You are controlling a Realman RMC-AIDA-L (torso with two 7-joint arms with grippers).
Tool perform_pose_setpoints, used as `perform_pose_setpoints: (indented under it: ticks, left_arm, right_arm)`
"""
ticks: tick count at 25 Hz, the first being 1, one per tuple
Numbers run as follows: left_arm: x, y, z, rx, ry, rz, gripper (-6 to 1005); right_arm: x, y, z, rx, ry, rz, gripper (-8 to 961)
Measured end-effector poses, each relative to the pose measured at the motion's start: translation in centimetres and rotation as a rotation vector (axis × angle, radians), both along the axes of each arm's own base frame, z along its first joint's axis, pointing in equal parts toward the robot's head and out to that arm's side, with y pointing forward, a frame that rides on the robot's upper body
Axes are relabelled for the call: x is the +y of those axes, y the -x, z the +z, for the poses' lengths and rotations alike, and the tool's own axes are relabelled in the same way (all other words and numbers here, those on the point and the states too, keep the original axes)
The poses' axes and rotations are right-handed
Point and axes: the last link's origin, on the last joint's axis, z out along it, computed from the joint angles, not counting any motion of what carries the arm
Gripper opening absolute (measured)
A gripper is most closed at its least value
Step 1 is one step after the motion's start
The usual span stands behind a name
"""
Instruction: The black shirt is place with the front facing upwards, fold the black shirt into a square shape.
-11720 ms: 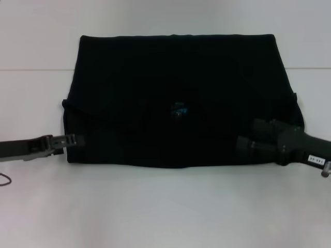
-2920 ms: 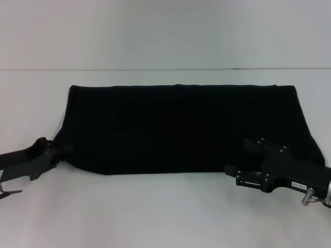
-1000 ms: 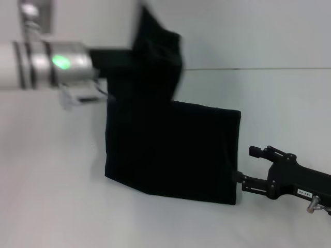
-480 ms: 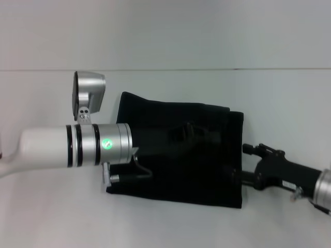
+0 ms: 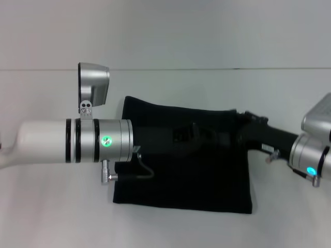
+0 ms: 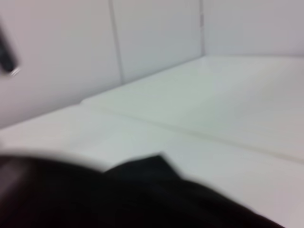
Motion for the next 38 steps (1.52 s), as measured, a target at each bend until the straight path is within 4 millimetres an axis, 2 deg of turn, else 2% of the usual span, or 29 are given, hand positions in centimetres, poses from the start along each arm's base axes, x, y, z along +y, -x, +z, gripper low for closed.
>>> perform_pose_setpoints:
  ticks: [6, 16, 20, 23, 28, 32, 36, 38]
  left_arm:
    - [-1.6, 0.2, -0.3, -0.001, 0.070, -0.046, 38]
    - [-1.8, 0.2, -2.5, 0.036, 0.085, -0.005, 42]
    - [-1.5, 0.5, -3.7, 0.079, 0.075, 0.042, 49]
    - [-1.4, 0.8, -4.1, 0.095, 0.069, 0.062, 54]
    - [-1.7, 0.8, -4.3, 0.088, 0.075, 0.060, 63]
    - [-2.6, 0.3, -4.4, 0.048, 0.117, 0.040, 206]
    - [-2.9, -0.6, -3.8, -0.025, 0.137, 0.016, 359]
    - [-2.7, -0.6, -2.7, -0.072, 0.113, 0.006, 442]
  right_arm:
    - [1.9, 0.9, 0.9, 0.023, -0.075, -0.032, 925]
    - [1.9, -0.1, 1.7, 0.028, -0.108, -0.067, 925]
    - [2.2, -1.3, 2.3, 0.013, -0.149, -0.130, 925]
    - [2.6, -3.1, 3.1, -0.001, -0.215, -0.247, 924]
    - [2.4, -6.1, 5.4, 0.100, -0.364, -0.446, 924]
    - [1.4, -7.0, 6.7, 0.200, -0.429, -0.471, 925]
    - [0.6, -6.6, 7.3, 0.265, -0.445, -0.411, 925]
    - [0.1, -6.1, 7.3, 0.287, -0.431, -0.359, 925]
